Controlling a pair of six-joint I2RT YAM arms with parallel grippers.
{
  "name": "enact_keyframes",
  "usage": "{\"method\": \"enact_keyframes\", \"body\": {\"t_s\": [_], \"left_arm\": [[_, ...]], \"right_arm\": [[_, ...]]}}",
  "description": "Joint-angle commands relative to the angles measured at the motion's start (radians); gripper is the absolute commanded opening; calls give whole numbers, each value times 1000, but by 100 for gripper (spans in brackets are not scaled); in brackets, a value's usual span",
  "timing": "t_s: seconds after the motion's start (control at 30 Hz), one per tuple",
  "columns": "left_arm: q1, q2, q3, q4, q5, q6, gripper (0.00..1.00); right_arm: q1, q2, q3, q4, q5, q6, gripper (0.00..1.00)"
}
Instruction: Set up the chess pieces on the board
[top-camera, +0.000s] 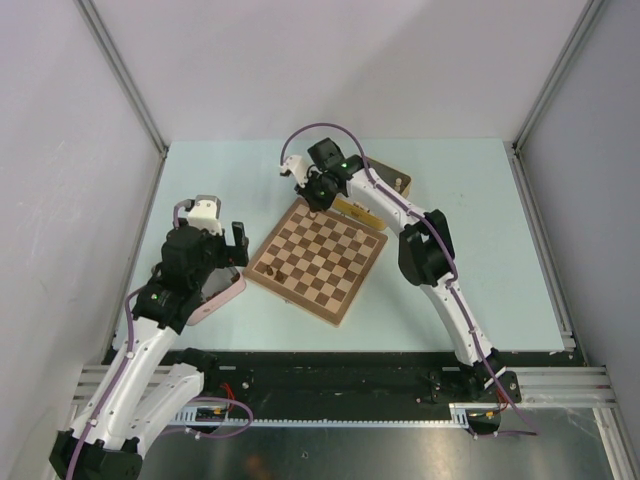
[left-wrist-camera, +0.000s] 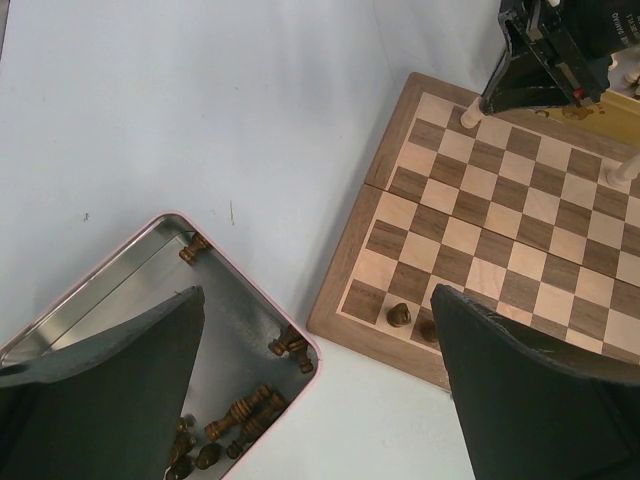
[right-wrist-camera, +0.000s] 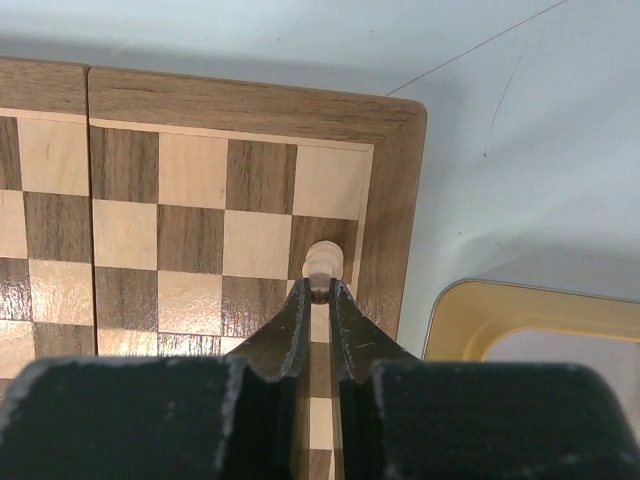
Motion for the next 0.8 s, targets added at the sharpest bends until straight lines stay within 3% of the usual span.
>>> {"method": "enact_keyframes", "body": {"t_s": [0.0, 0.4, 0.77], "left_arm": [[7, -17, -5, 37, 10, 30, 100], [9, -15, -5, 37, 13, 30, 100], [14, -14, -6, 37, 13, 30, 100]], "right_arm": [[10, 8, 47, 2, 3, -6, 9], [15, 20, 48, 2, 1, -3, 15], [14, -9, 50, 24, 15, 4, 42]]}}
